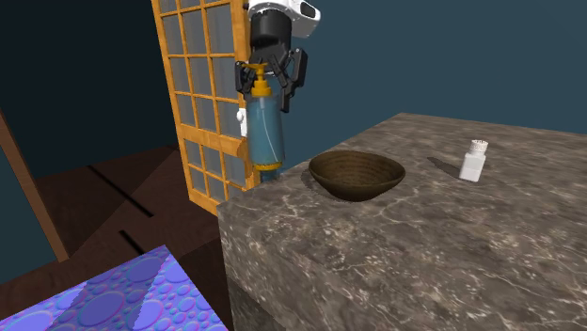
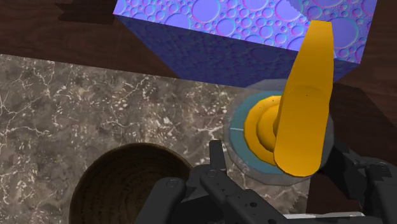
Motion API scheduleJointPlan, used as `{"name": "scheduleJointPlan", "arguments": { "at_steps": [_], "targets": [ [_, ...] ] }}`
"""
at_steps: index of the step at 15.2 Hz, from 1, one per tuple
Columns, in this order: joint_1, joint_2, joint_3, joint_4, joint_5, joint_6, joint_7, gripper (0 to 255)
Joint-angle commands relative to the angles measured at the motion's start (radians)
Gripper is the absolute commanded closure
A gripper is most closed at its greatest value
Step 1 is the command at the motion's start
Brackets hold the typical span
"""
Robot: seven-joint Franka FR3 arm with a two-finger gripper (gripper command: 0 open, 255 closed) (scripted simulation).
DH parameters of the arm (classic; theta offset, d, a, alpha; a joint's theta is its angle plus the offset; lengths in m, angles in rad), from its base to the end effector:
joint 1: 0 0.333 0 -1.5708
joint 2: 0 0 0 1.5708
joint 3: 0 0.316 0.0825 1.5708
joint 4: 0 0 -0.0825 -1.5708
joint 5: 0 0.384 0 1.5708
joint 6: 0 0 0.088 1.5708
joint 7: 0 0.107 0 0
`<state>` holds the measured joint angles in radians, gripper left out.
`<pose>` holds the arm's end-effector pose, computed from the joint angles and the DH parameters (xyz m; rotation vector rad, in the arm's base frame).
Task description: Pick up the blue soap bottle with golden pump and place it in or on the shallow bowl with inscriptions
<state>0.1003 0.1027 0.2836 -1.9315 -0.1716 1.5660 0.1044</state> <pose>0.4952 0.1771 0.4088 2.7957 0.4578 -0.5991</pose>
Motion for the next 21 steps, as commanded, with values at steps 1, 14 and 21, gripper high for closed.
{"name": "scheduleJointPlan", "arguments": {
  "at_steps": [1, 14, 21],
  "targets": [
    [0.0, -0.009, 0.0, 0.017, 0.002, -0.026, -0.006, 255],
    [-0.016, 0.004, -0.016, 0.183, -0.017, -0.172, -0.062, 255],
    [-0.065, 0.179, -0.068, 0.437, -0.097, -0.233, -0.179, 255]
  ]
}}
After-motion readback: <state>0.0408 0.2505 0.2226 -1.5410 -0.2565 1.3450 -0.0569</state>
